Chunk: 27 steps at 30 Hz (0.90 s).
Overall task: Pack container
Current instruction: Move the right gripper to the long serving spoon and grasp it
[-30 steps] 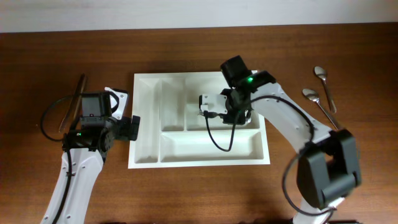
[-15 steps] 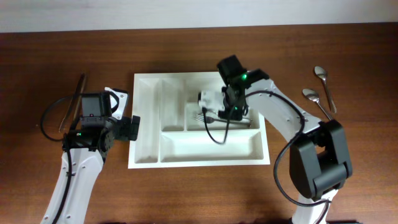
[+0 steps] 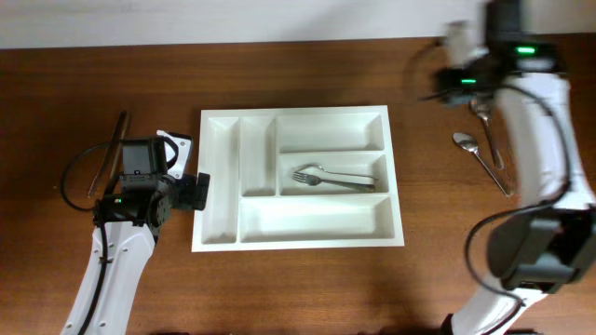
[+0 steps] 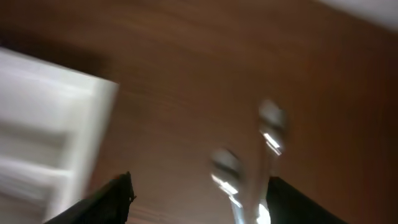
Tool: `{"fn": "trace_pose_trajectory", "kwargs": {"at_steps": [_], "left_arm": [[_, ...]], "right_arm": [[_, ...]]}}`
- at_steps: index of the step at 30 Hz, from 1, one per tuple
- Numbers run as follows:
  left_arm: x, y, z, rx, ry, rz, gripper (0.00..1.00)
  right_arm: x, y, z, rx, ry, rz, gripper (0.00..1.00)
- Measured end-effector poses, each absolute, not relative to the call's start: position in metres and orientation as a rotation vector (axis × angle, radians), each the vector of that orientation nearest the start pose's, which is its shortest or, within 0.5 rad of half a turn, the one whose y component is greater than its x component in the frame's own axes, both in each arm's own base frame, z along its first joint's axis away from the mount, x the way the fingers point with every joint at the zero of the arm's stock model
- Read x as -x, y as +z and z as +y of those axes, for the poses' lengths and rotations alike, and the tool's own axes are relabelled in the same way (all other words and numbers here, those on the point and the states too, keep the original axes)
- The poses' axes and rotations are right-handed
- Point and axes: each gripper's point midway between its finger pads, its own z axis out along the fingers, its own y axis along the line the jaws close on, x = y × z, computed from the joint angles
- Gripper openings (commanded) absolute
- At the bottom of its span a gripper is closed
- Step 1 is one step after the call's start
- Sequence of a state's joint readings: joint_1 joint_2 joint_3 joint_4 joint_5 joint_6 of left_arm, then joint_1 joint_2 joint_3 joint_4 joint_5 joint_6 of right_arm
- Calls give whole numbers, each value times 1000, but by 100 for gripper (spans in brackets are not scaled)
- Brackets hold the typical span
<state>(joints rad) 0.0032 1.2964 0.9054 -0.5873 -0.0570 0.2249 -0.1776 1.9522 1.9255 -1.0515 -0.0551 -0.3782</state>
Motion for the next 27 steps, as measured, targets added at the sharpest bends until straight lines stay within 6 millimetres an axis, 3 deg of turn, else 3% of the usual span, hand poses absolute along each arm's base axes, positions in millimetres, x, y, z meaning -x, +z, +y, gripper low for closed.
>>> {"fn": "trace_pose_trajectory", "kwargs": {"at_steps": [3,5,7,11,21,27], "left_arm": [[-335,126,11,-260,161,2541,99],[-335,126,11,-261,161,2541,99],[-335,126,11,-261,161,2541,99],[-335,126,11,-261,161,2541,99],[-335,126,11,-260,161,2541,99],[-335,126,11,-261,161,2541,99]], "right_arm": [[-461,166,-134,88,-99,2715,69],[-452,139,-157,-1,-64,2775,68],[-445,114,-165,-46,-25,2828,66],[-439,77,-163,-43,40,2905,52],[-441,60,-152,85,71,2936,52],[-433,35,-147,124,91,2975,52]]}}
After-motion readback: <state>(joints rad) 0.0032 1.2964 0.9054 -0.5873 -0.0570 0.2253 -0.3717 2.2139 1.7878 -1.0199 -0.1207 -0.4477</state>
